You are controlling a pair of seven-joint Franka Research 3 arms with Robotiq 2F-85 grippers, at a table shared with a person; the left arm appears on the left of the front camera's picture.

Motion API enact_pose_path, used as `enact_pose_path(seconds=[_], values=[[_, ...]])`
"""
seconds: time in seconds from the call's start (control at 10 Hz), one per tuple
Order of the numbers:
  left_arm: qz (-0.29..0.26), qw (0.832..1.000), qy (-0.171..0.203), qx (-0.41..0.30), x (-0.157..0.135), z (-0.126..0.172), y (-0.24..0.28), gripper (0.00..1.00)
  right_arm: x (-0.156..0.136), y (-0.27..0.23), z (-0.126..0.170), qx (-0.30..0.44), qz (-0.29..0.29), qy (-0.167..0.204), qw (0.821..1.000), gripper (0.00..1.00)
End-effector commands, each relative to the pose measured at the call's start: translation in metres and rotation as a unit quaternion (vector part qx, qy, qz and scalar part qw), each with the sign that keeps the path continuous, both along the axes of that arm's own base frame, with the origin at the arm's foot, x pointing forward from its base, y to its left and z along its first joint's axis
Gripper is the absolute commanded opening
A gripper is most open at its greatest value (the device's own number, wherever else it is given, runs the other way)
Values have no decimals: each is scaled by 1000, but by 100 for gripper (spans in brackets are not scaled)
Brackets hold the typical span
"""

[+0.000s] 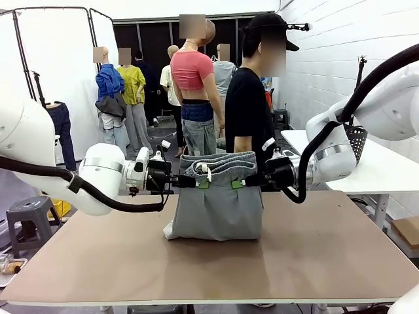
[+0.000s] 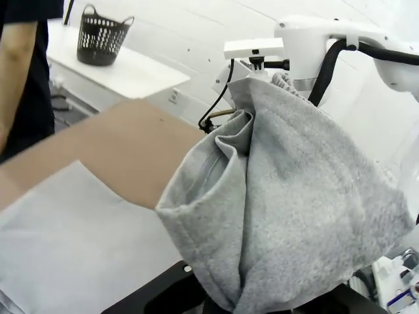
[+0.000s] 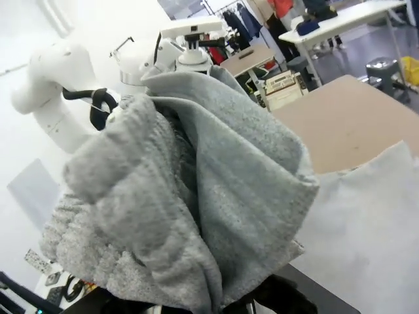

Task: Fold the training pants.
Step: Fold the Training pants in half.

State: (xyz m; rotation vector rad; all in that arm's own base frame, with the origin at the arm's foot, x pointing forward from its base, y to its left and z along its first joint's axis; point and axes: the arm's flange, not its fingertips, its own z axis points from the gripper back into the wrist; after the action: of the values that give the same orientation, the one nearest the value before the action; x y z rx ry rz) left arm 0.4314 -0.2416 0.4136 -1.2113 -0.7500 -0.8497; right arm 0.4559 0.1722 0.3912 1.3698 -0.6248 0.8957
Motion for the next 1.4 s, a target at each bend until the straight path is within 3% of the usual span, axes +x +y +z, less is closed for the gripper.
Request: enact_pose_path(seconds=[0.0,0.3,0.6,0.8,0.9,1.0,1.3], values=[[-5,998,63,1,-15,3,16,0,-19,-5,-3,-8,-20,39,999,0],[5,990,142,10,8,-20,16,0,-2,1,-18,-3,-16,82,996,0],[31,975,221,12,41,-49,28,0,34,-1,-42,4,-15,172,985,0],[60,972,224,16,53,-67,35,0,54,3,-57,-11,-13,193,981,0],[63,978,198,19,39,-66,33,0,45,6,-55,-18,-8,194,981,0],[37,975,221,5,44,-67,17,0,40,15,-61,-9,-9,175,984,0],[37,975,221,5,44,-67,17,0,40,15,-61,-9,-9,175,984,0]])
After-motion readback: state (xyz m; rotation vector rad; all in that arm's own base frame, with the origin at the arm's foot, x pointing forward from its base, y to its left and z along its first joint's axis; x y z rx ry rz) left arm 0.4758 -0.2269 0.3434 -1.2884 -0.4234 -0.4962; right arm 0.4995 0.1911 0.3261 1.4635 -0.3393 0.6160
